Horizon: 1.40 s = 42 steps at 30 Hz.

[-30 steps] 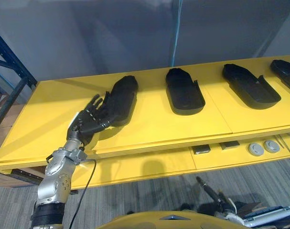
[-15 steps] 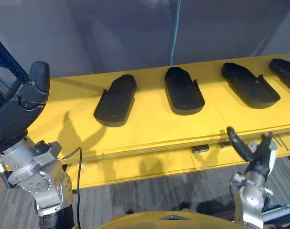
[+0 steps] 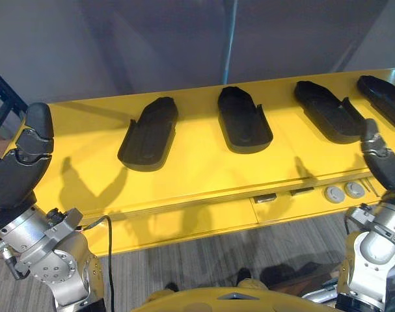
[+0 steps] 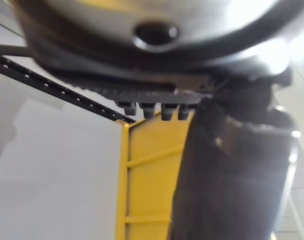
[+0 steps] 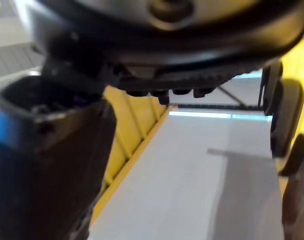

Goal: Walk over and take three plastic housings, then place them on the shelf

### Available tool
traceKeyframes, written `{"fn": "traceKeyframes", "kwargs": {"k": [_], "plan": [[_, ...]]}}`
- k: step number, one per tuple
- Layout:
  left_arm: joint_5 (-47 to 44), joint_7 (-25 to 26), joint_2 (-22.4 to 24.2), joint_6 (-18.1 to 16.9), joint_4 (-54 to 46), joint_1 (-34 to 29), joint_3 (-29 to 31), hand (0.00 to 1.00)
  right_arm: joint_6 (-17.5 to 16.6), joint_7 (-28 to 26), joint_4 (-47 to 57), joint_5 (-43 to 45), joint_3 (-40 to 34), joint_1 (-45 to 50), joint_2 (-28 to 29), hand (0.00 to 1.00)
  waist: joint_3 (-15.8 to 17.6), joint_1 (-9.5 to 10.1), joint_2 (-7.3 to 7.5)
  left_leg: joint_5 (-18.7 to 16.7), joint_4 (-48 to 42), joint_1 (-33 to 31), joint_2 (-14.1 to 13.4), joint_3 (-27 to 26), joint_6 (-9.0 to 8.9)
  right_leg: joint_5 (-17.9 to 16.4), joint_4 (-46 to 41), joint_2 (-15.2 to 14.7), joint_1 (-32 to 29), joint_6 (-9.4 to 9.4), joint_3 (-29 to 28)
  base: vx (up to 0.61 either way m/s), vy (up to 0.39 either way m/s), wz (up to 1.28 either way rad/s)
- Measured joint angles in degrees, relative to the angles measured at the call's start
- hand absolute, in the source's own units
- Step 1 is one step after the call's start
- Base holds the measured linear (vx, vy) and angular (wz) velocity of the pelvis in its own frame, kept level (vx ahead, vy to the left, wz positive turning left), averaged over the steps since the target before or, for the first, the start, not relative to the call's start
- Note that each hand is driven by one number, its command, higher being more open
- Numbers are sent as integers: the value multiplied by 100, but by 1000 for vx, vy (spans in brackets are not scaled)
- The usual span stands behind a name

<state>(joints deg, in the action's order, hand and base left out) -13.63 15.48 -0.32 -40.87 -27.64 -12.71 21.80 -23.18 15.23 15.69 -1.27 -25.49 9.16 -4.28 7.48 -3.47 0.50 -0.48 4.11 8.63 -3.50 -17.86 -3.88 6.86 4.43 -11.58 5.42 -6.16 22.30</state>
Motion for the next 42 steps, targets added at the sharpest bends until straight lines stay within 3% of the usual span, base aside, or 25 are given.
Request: {"fn": "traceKeyframes", "kwargs": {"k": [4, 8, 11, 12, 17, 20, 24, 26, 31, 35, 38, 42], "plan": [[-122, -110, 197, 99, 1, -179, -7, 100, -245, -744, 100, 498, 802, -4, -1, 100, 15, 62, 1, 3, -12, -19, 1, 141, 4, -34, 0, -10, 74, -12, 135, 4, -8, 18], [-196, -142, 228, 97, 1, -248, -61, 100, -259, -873, 100, 672, 1217, -9, 1, 100, 26, 178, 5, -4, -55, -71, 23, 270, 18, -53, -4, -44, 113, -29, 271, 12, 6, 19], [-630, -624, 268, 104, 1, -294, -267, 100, -305, -916, 100, 842, 1277, -11, 0, 100, 96, 168, -3, -114, -306, -234, 118, 518, 88, -300, -409, -252, 73, -109, 494, 14, 42, 40], [-883, -1502, 89, 392, 2, -249, -642, 100, -504, -390, 211, 598, 1474, -33, -62, 100, 493, 176, -92, -866, -1600, -629, 473, 702, 528, -619, -2829, -1200, -819, 90, -164, -1, 13, 10], [-884, -1499, 89, 391, 2, -248, -662, 100, -505, -389, 210, 599, 1474, -22, -62, 100, 484, 178, -107, -864, -1603, -649, 440, 634, 528, -591, -2671, -1148, -811, 44, -186, -10, -2, -5], [-876, -1457, 20, 457, 3, -217, -786, 100, -513, -399, 211, 600, 1456, 4, -62, 100, 455, 170, -124, -838, -1698, -896, 375, 564, 487, -562, -2079, -988, -760, -22, -183, -9, -24, -9], [-776, -1448, -39, 868, 48, -174, -1092, 100, -474, -406, 210, 603, 1283, 144, -60, 100, 452, 131, -124, -750, -1668, -1079, 270, 528, 346, -383, -969, -692, -413, -384, -147, -31, -78, -5], [-391, -1428, -47, 1077, 160, -186, -1138, 100, -462, -427, 210, 615, 1200, 145, -62, 100, 437, 92, -149, -745, -1633, -1163, 182, 504, 269, -323, -627, -553, -315, -437, -143, -68, -123, -6], [562, -1465, -310, 1844, 814, -296, -1566, 100, -273, -385, 209, 616, 1046, 120, -221, 100, 375, -7, -254, -730, -1600, -1202, -38, 439, 118, -267, -515, -333, -350, -348, -185, -31, -84, -8], [795, -1031, -325, 2249, 1199, -310, -1635, 100, -234, -388, 208, 613, 1048, 115, -312, 100, 394, -12, -224, -705, -1587, -1235, -26, 398, 150, -269, -543, -325, -436, -322, -253, -16, -20, -5], [1257, -148, -357, 2443, 1207, -307, -1564, 100, -200, -400, 206, 611, 1048, 115, -312, 100, 405, -6, -213, -702, -1575, -1266, -4, 410, 154, -289, -552, -336, -471, -290, -289, -5, 4, 3], [1430, 1181, -334, 2386, 1202, -228, -1360, 100, -165, -364, 201, 602, 1052, 112, -309, 100, 460, -10, -226, -617, -1540, -1411, 7, 472, 148, -322, -621, -333, -650, -238, -311, 1, -12, 8]]}}
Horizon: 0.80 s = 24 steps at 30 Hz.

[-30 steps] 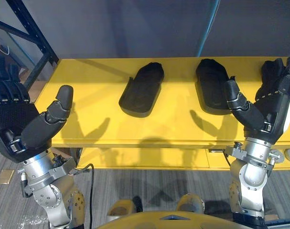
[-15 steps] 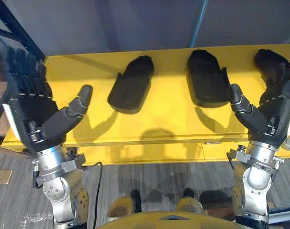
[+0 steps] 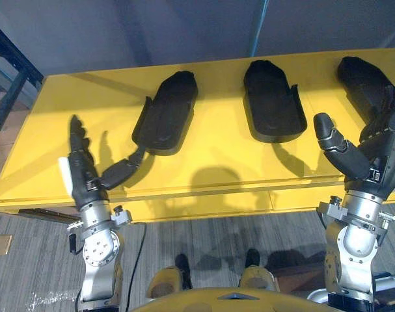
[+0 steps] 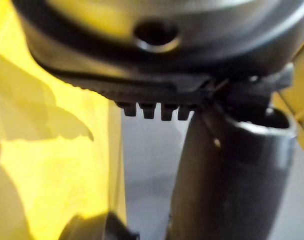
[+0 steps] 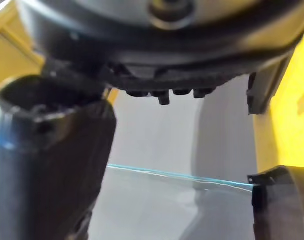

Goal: Walk over and take three plastic housings, then place them on the shelf

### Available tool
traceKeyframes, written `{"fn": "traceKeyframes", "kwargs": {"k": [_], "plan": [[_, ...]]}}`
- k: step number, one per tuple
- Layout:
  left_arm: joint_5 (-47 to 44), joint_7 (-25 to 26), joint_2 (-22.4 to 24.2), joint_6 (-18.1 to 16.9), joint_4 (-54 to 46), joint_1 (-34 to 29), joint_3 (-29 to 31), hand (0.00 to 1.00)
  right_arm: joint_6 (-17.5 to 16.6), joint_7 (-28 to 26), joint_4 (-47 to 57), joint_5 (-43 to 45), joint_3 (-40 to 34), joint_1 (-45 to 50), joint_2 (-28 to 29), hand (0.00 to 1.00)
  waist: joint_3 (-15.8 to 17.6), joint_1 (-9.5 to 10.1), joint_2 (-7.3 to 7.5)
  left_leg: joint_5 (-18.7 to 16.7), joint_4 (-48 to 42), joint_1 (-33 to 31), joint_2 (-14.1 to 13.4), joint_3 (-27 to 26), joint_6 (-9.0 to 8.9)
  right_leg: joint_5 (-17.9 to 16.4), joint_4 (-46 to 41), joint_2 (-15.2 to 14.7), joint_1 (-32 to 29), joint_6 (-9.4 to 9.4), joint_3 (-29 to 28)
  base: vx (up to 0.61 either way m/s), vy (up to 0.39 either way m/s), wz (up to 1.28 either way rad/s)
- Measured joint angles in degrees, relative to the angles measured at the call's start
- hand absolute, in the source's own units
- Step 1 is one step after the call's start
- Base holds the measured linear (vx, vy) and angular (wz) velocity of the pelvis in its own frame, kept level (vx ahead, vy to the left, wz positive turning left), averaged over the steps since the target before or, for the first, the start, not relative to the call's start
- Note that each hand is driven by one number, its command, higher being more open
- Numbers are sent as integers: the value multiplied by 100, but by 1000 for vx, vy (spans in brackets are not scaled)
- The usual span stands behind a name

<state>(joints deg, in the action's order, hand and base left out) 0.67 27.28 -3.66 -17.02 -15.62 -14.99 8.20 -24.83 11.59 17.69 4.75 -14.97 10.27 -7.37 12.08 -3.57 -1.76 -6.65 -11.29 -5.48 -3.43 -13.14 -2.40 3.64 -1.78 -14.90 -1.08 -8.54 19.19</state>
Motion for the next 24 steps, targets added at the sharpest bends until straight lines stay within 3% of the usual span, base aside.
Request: {"fn": "traceKeyframes", "kwargs": {"k": [5, 7, 10, 13, 15, 19, 24], "plan": [[223, 1145, 244, -857, -321, 97, 174, 100, 45, 176, -2, -14, 146, 23, 94, 100, 141, 11, 19, 114, 170, 96, 20, 52, -17, -30, -36, 6, 9, 45, -9, 4, -9, 5], [214, 1165, 270, -1054, -563, 115, 208, 100, 45, 193, -2, -126, 246, 30, 98, 100, 170, 12, -1, 120, 191, 109, 19, 61, -17, -59, -90, 5, 10, 86, -33, -23, -3, 2], [-325, 78, 258, -986, -745, 117, 232, 100, 65, 238, -2, -230, 382, 29, 98, 100, 199, 15, -14, 161, 275, 130, 32, 80, -17, -105, -115, -1, 14, 153, -73, -44, -8, 4], [-822, -1129, 246, -366, -595, 88, 115, 100, 112, 263, -2, -320, 425, 13, 97, 100, 297, -4, 17, 212, 380, 171, 41, 74, -26, -119, -116, 1, 8, 164, -87, -26, -11, -1], [-1210, -1588, 187, -114, -378, 88, 17, 100, 152, 280, -1, -457, 424, -5, 79, 100, 369, -34, 22, 219, 396, 181, 37, 59, -32, -130, -117, 5, 1, 181, -102, -30, -14, -3], [-1799, -2079, 88, 155, -92, 60, -221, 100, 187, 548, -1, -923, 413, -37, 20, 100, 411, -131, 23, 234, 353, 79, 29, 16, -34, -121, -128, 10, -143, 167, -146, 10, -2, -4], [-1806, -1887, 27, 237, 23, 186, -403, 100, 29, 1115, 9, -1574, 162, -263, -155, 100, 437, -153, 6, 220, 353, 100, 2, -51, -54, -115, -149, 24, -189, 159, -205, 27, -3, -5]]}}
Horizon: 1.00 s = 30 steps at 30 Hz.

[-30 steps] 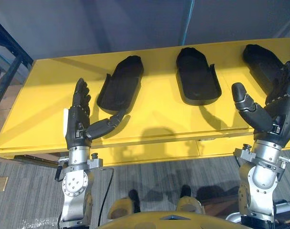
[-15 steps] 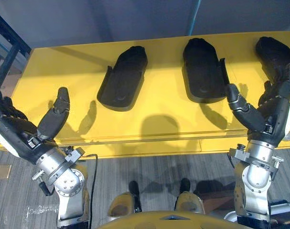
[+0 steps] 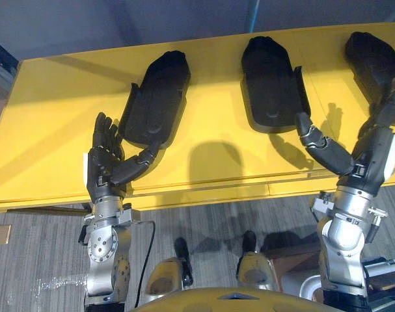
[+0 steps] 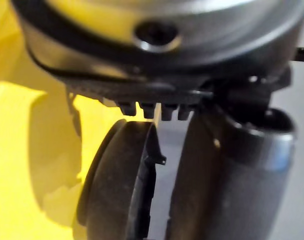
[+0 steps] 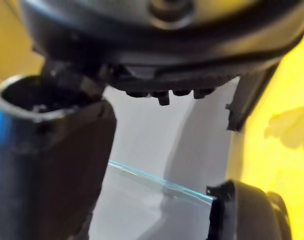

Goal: Walk over and take three plastic housings, then place them on the shelf

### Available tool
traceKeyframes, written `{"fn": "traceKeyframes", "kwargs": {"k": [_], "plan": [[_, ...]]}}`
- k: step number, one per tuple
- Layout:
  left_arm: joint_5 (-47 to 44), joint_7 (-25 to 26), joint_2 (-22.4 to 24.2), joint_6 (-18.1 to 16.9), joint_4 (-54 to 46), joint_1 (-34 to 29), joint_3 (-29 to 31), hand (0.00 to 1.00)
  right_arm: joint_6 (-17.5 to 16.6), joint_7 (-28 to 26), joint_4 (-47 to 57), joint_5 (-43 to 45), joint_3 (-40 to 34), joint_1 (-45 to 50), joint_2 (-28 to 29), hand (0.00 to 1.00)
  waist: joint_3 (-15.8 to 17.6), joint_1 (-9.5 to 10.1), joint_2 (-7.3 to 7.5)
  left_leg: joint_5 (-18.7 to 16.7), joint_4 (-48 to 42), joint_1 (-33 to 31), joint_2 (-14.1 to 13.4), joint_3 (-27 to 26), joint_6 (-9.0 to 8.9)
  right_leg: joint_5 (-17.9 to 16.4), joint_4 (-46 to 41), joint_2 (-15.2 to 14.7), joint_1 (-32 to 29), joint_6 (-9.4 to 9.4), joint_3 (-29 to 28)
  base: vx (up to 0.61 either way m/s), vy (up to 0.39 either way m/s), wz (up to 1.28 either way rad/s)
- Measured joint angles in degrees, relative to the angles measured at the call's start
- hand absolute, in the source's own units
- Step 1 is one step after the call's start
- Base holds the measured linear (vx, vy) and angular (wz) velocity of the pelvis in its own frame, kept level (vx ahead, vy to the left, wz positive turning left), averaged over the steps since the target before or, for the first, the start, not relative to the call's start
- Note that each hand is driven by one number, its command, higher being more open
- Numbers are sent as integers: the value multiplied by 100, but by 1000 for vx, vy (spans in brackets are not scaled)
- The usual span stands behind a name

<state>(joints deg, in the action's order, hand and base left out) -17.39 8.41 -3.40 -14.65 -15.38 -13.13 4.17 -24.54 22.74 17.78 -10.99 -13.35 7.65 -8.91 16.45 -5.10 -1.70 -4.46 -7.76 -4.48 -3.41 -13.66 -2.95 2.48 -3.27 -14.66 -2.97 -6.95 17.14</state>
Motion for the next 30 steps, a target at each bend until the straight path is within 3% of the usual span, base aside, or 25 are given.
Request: {"fn": "traceKeyframes", "kwargs": {"k": [3, 7, 9, 19, 25, 30], "plan": [[-1, 273, -9, -7, 190, 203, 33, 100, -187, 118, 226, -2, -124, -48, -141, 100, 71, -1, -58, -2, -2, 5, -10, -4, -1, -1, -70, 0, -28, 1, -20, -11, -1, -1], [-78, 96, -55, -39, 251, 225, 79, 100, -283, 130, 371, 2, -203, -52, -194, 100, 73, -10, -57, -2, -9, -5, -11, -34, -2, -1, -71, 0, -50, 1, -57, -36, -6, -5], [-521, -367, -121, -40, 257, 207, 63, 100, -288, 126, 379, 3, -208, -45, -194, 100, 78, -10, -57, -3, -13, -4, -12, -70, -2, -2, -71, 0, -66, 1, -102, -41, -4, -7], [-1674, -1616, -193, -2, 258, 162, -202, 100, -299, -108, 394, 15, -235, -11, -194, 100, 156, -143, -93, -5, -12, 61, -21, -173, -4, 6, -72, 3, -67, -11, -204, -17, -2, -4], [-1674, -1714, -256, 8, 444, 206, -323, 100, -299, -150, 395, 19, -245, -2, -195, 100, 150, -148, -102, -8, -12, 71, -26, -190, -8, 18, -70, 6, -65, -30, -215, -1, 0, -1], [-1601, -1295, -295, -12, 457, 208, -337, 100, -314, -372, 415, 96, -280, 72, -195, 100, 139, -151, -121, -8, -12, 105, -27, -186, -8, 23, -60, 6, -6, -37, -206, 0, 0, 0]]}}
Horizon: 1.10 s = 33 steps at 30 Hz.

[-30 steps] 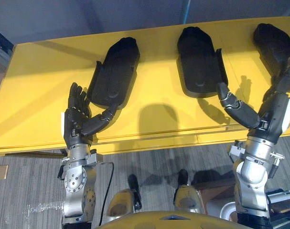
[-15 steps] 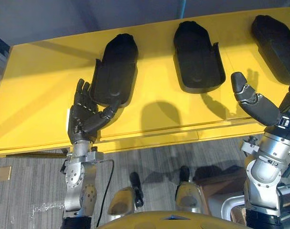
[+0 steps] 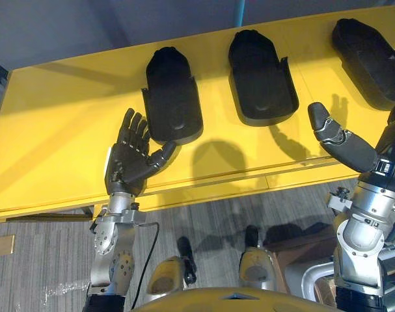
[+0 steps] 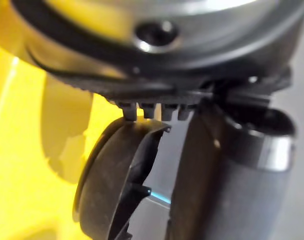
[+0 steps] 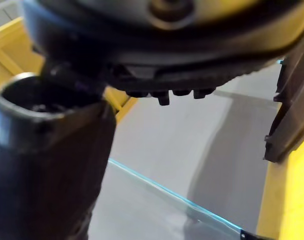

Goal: Walk over and take three plastic housings, then place them on the shelf

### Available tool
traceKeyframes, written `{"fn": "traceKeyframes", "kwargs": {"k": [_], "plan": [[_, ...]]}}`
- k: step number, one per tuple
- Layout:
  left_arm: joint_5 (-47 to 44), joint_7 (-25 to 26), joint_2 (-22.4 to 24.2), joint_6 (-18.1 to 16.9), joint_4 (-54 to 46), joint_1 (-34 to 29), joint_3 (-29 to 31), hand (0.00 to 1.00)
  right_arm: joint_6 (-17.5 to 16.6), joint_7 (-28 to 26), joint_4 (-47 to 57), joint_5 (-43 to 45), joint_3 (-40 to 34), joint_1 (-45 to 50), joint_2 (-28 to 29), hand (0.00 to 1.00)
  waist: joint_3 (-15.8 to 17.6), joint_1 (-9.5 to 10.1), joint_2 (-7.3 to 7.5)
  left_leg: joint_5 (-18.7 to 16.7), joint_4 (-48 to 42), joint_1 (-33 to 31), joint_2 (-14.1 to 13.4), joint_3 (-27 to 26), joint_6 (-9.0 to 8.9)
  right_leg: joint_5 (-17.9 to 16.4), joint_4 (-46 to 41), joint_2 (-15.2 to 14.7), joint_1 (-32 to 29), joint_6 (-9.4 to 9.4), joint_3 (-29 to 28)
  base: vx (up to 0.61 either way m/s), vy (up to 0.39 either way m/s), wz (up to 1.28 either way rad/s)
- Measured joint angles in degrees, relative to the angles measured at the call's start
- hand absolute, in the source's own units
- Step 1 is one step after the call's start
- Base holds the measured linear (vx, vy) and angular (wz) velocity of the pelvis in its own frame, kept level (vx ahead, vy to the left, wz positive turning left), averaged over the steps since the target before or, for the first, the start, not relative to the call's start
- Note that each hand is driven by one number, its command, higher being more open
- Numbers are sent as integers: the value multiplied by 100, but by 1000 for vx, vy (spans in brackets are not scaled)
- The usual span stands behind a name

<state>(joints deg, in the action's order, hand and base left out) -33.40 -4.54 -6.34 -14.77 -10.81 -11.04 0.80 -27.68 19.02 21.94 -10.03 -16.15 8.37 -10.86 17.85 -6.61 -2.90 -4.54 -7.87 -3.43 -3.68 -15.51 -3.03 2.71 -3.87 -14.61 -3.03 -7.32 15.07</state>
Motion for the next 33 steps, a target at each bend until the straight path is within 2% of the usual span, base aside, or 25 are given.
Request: {"fn": "traceKeyframes", "kwargs": {"k": [2, 3, 4, 5, 7, 9, 10, 14, 16, 19, 22, 23, 29, 33], "plan": [[322, 627, 5, -100, 1, 1, 1, 100, -62, -235, 73, 162, 3, 60, 0, 100, -9, 1, -15, 0, -4, 4, 0, 8, 0, 9, 5, 0, 15, -14, 7, 0, 0, 0], [584, 1029, 22, -186, 0, 0, 25, 100, -130, -367, 85, 261, 6, 99, 0, 100, -12, 6, -18, 1, -7, 11, -2, 19, 1, 13, 6, 0, 31, -21, 16, -25, -5, 3], [1050, 1638, 48, -339, 0, 0, 31, 100, -172, -621, 87, 513, 43, 134, -1, 100, -16, 11, -19, 2, -7, 33, -3, 34, 1, 18, 13, 0, 66, -28, 31, -23, -5, 4], [1226, 1889, 91, -404, 0, 0, 76, 100, -175, -727, 88, 664, 94, 153, 0, 100, -16, 14, -19, 2, -4, 63, -3, 41, 2, 19, 25, 1, 108, -30, 40, -17, -5, 5], [1788, 2700, 220, -657, -22, -8, 310, 100, -175, -1145, 88, 1076, 347, 216, 0, 100, -82, 38, -37, -4, 9, 123, -1, 102, -4, 33, 101, 9, 248, -48, 101, -20, -8, 10], [2126, 3134, 241, -830, -199, -8, 459, 100, -174, -1400, 88, 1101, 537, 196, -2, 100, -115, 73, -33, 1, 9, 127, -2, 180, -1, 33, 111, 10, 322, -49, 199, -27, -14, 19], [2357, 3336, 267, -926, -391, -30, 479, 100, -166, -1501, 87, 1101, 703, 194, -6, 100, -176, 158, -25, 7, 20, 134, -4, 212, 0, 33, 113, 14, 346, -49, 233, -26, -15, 18], [2888, 3334, 316, -1138, -913, -124, 456, 100, 59, -1751, 83, 1149, 1300, -61, -144, 100, -443, 360, 36, 32, 57, 209, 2, 365, -1, 35, 130, 15, 518, -49, 392, -8, -6, 22], [2999, 3182, 311, -1262, -1102, -209, 441, 100, 208, -1827, 80, 1350, 1649, -389, -282, 100, -602, 473, 127, 132, 156, 263, 24, 487, 4, 48, 132, 11, 614, -59, 533, 4, -5, 25], [3180, 3076, 308, -1263, -1107, -351, 436, 100, 485, -1805, 6, 1393, 1868, -719, -277, 100, -714, 534, 243, 240, 355, 459, 56, 591, -4, 49, 165, 9, 804, -62, 608, -9, -3, 20], [3193, 2868, 303, -1262, -1107, -479, 407, 100, 989, -1808, -212, 1397, 2094, -998, -272, 100, -872, 647, 376, 370, 722, 605, 111, 643, -2, 62, 212, -5, 848, -76, 681, -37, 2, 14], [3232, 2756, 302, -1261, -1107, -544, 395, 100, 1383, -1807, -379, 1383, 2268, -1000, -269, 100, -918, 681, 412, 474, 919, 693, 114, 629, 20, 62, 212, -3, 874, -77, 700, -56, 4, 11], [3235, 2548, 298, -1261, -1111, -604, 405, 100, 2257, -1808, -1019, 1417, 2580, -897, -270, 100, -955, 677, 383, 732, 1294, 794, 104, 572, 41, 61, 287, 17, 914, -76, 823, -31, -2, 11], [3232, 2505, 298, -1260, -1111, -747, 407, 100, 2490, -1815, -1111, 1564, 2587, -763, -265, 100, -960, 674, 370, 748, 1294, 788, 60, 558, 9, 56, 314, 65, 913, -68, 820, 0, 0, 0]]}}
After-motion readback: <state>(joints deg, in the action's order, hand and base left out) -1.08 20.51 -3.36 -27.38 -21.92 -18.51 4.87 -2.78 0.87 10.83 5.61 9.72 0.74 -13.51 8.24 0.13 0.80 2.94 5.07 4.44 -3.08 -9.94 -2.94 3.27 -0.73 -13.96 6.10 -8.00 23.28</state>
